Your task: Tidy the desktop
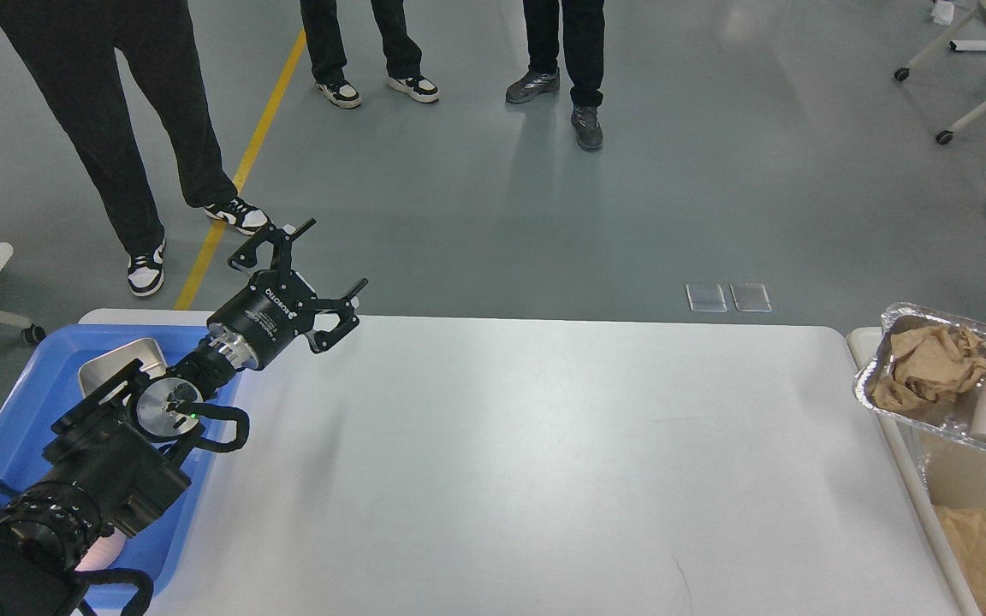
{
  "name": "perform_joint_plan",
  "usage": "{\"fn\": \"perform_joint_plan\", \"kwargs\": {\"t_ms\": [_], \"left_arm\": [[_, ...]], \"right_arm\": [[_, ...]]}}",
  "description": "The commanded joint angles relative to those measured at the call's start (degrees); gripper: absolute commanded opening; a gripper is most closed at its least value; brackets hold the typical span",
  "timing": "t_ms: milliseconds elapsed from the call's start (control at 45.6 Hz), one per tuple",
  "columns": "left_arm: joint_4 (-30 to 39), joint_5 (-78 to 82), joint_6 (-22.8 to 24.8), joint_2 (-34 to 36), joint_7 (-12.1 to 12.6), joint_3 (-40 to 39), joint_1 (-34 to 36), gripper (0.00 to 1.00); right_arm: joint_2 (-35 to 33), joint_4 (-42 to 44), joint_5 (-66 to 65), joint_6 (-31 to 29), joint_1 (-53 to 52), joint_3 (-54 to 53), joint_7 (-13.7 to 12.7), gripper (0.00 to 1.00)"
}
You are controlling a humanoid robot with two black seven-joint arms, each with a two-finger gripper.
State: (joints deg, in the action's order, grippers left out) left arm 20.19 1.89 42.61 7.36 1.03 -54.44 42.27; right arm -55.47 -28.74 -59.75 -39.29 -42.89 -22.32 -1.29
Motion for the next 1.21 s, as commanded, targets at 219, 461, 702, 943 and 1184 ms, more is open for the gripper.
{"fn": "perform_joint_plan", "kwargs": {"t_ms": [219,461,702,943,1184], "left_arm": [[-0.07,-0.04,2.03,-0.33,-0.06,0.03,-2.63,0.97],[0.11,-0.04,2.47,-0.59,-1.03,0.21,-4.04,0.97],[0.37,0.04,3.44,-0.77,-1.38,0.21,-5.62,0.97],[0.46,0.04,4.14,-0.68,-1.47,0.21,-6.59,0.97],[0.46,0.13,4.41,-0.5,-1.47,0.21,-7.82,0.97]], "right_arm": [[8.79,20.99,12.37,11.6,7.74,-0.53,-0.2,0.0],[18.46,28.82,21.07,20.82,9.49,-0.62,-0.9,0.0],[23.3,29.26,25.55,29.26,10.81,-0.62,-1.87,0.0],[26.64,30.93,29.25,32.43,12.31,-0.62,-1.87,0.63],[26.82,30.93,31.19,32.35,13.36,-0.62,-1.7,1.0]]}}
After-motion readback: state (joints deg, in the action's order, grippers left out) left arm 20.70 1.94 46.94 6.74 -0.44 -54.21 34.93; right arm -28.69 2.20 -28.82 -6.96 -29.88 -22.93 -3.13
